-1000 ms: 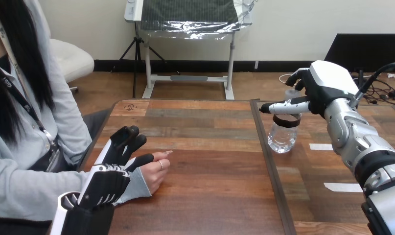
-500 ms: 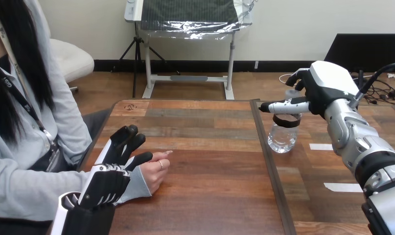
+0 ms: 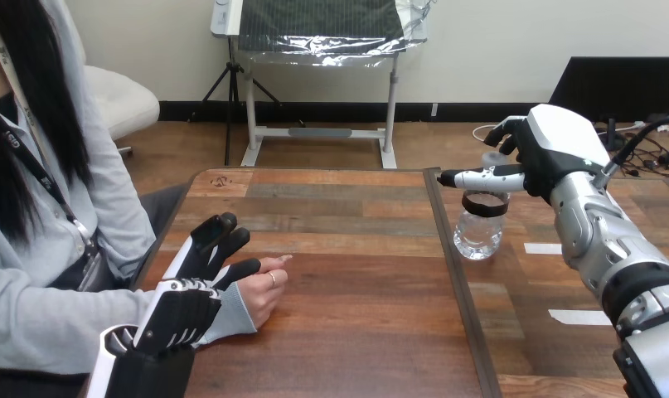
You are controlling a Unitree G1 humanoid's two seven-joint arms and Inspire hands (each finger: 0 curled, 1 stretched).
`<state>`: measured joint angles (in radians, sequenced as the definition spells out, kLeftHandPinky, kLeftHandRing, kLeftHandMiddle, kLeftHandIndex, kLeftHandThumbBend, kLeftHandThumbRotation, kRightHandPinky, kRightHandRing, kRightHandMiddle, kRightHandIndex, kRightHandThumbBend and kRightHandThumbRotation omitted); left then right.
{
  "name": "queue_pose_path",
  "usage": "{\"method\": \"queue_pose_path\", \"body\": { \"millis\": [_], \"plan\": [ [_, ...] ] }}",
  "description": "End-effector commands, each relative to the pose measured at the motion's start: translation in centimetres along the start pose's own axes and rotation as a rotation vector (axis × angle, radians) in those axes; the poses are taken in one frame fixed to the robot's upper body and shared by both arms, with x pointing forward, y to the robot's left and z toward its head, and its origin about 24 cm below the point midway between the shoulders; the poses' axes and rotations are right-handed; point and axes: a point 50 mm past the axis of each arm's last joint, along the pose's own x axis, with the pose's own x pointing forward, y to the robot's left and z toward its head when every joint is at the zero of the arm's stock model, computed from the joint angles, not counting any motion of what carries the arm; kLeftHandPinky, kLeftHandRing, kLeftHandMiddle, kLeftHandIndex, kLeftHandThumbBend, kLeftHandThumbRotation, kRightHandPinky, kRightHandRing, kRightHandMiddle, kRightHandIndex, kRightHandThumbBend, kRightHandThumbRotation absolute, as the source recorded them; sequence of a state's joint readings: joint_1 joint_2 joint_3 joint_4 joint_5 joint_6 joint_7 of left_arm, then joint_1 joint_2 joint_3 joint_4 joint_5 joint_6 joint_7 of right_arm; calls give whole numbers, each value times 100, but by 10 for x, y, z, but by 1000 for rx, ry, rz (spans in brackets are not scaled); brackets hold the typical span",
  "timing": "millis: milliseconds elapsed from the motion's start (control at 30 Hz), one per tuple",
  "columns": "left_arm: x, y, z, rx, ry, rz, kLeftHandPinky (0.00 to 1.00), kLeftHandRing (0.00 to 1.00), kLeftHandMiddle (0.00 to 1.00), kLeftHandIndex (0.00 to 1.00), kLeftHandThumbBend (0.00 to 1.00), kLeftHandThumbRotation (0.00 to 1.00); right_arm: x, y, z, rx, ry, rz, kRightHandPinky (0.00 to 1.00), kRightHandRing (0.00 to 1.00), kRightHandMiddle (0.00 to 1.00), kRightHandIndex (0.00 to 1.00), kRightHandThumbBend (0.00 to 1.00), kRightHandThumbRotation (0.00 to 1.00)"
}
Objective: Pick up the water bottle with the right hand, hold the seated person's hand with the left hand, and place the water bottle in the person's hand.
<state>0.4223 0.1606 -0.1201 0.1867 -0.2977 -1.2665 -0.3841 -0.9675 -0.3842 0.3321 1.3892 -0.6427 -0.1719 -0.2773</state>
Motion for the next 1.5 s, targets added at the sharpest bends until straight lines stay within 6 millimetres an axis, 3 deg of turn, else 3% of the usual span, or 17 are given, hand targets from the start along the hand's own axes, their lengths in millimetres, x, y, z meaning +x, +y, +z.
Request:
{"method": "queue_pose_path", "body": {
  "millis": [0,400,1000,1467],
  "plan": [
    [13,3,5,21,-81,-5,81,91,94,93,97,63,-4,13,3,35,-25,9,50,64,68,72,100,69],
    [15,4,1,-29,-79,15,85,94,95,94,100,60,-6,10,-1,72,-59,-38,41,56,65,71,100,69],
    [21,4,-4,-30,-83,11,90,96,96,95,100,57,-11,9,-7,66,-107,-66,51,61,68,72,100,73],
    [23,4,-5,-32,-68,9,90,96,96,94,100,59,-12,4,-9,61,-128,-111,39,56,66,72,100,71]
  ]
}}
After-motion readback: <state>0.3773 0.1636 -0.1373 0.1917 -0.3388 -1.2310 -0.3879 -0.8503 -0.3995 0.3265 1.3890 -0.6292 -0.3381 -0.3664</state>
